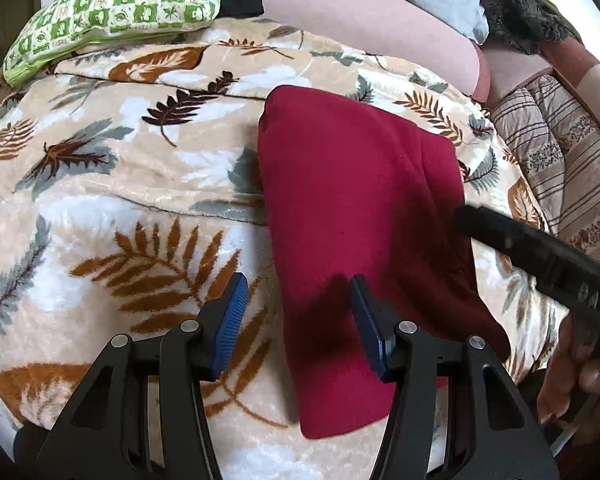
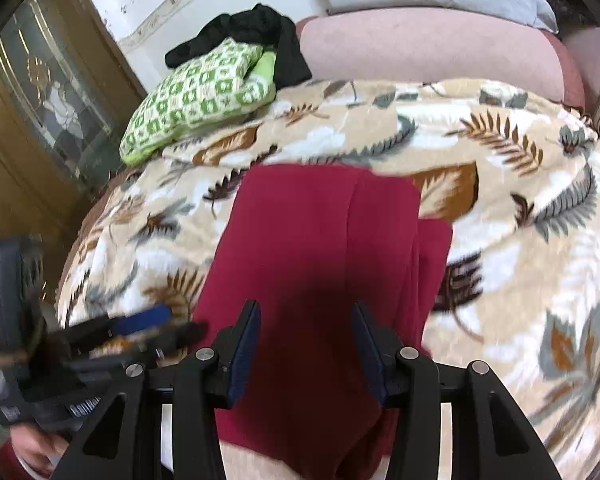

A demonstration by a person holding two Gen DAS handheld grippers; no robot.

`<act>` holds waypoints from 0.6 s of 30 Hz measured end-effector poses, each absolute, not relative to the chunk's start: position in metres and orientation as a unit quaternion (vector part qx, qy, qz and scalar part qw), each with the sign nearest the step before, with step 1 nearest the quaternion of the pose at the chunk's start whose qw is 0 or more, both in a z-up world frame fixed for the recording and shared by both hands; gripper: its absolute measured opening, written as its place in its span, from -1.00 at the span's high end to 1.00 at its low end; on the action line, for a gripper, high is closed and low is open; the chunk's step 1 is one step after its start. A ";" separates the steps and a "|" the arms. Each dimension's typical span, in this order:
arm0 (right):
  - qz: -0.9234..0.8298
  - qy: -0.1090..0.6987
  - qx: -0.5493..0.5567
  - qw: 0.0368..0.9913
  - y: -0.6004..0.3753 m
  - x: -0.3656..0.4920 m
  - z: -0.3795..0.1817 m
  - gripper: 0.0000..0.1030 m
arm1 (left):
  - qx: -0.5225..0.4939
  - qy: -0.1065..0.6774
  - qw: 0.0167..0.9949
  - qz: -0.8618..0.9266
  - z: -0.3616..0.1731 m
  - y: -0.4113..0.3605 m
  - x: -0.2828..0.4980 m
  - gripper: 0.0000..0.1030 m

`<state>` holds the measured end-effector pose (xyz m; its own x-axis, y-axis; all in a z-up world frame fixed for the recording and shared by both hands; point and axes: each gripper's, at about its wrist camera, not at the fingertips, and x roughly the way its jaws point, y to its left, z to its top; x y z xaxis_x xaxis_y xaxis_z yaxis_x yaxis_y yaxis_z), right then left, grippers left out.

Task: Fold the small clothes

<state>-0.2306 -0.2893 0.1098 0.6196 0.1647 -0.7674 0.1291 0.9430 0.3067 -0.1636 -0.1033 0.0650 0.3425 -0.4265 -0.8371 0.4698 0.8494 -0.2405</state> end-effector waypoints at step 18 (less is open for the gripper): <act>-0.030 0.462 0.159 0.872 -0.321 -0.147 0.060 0.12 | 0.045 0.501 0.817 -0.282 0.051 -0.137 -0.139 -0.08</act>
<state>-0.1470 -0.3213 0.0604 0.5706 0.0939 -0.8158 0.2000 0.9476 0.2490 -0.1389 -0.1369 0.0515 0.3388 -0.4148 -0.8445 0.5059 0.8371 -0.2082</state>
